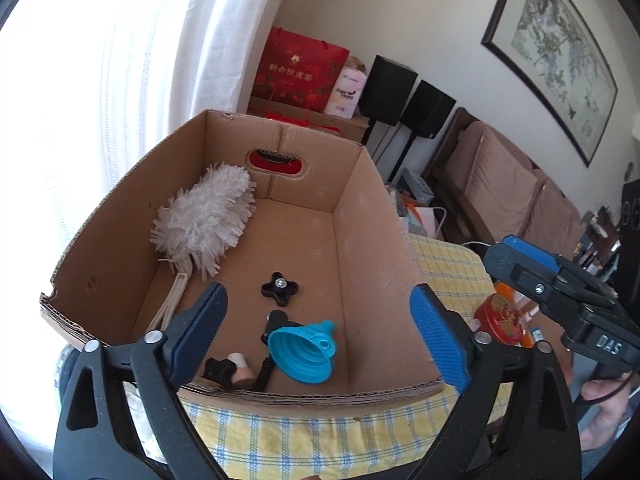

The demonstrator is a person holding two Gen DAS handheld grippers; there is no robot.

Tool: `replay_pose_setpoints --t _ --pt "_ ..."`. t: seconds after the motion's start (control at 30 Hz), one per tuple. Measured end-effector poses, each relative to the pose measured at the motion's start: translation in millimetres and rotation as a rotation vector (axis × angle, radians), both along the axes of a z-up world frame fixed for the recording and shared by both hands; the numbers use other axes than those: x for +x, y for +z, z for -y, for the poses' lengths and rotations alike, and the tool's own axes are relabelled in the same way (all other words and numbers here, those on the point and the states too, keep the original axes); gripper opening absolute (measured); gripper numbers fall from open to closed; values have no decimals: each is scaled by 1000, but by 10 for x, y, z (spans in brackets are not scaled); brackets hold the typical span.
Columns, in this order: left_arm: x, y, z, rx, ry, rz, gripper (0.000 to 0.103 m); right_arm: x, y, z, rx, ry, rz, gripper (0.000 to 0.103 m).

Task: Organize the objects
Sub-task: 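Carry cork and funnel into the cardboard box and open both grippers, then move both tools back over the table toward the red round tin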

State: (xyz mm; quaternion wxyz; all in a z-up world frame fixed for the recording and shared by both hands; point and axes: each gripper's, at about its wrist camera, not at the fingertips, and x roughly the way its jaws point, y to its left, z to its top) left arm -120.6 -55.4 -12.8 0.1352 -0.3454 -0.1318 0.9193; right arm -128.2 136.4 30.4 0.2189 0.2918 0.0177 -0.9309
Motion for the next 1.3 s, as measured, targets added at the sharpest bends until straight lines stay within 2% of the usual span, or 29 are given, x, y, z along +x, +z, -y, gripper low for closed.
replay_pose_setpoints --t 0.13,0.37,0.63,1.3 --pt "17 40 -59 21 -23 -12 101 2 -25 -203 -7 -42 10 80" --pt "47 71 -256 36 -67 -24 101 60 -48 -589 -8 -118 18 81" --pt "161 161 -577 29 -137 -67 101 156 -87 -1034 -6 -215 31 81" --pt "373 213 -1580 -16 -322 -86 101 423 -253 -1885 -9 -380 73 81"
